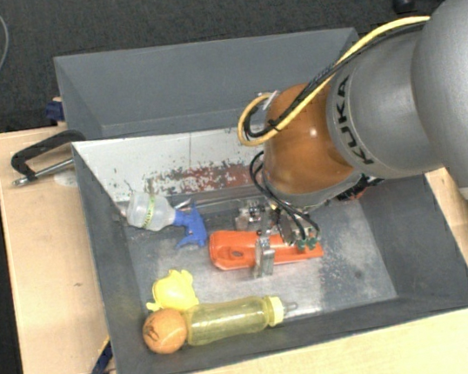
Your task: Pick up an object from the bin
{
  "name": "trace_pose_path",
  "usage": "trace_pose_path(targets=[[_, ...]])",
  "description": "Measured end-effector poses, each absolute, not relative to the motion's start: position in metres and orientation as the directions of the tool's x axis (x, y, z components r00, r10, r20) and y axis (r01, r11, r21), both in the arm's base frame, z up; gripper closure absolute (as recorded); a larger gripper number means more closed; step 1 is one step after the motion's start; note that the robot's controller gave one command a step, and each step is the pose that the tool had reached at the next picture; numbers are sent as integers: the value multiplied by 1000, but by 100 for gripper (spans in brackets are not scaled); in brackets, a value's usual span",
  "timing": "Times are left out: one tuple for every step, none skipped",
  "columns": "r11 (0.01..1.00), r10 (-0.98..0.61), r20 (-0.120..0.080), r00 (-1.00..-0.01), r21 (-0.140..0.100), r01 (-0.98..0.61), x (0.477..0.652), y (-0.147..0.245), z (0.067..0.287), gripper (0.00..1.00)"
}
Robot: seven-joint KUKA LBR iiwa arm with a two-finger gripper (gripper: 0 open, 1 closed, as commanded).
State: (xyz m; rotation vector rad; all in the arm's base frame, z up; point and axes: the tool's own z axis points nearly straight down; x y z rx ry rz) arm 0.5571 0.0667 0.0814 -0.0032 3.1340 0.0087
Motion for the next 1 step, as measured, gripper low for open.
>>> trace_pose_path(targets=[[1000, -2, -8, -1000, 6, -2, 557, 67, 81, 100]])
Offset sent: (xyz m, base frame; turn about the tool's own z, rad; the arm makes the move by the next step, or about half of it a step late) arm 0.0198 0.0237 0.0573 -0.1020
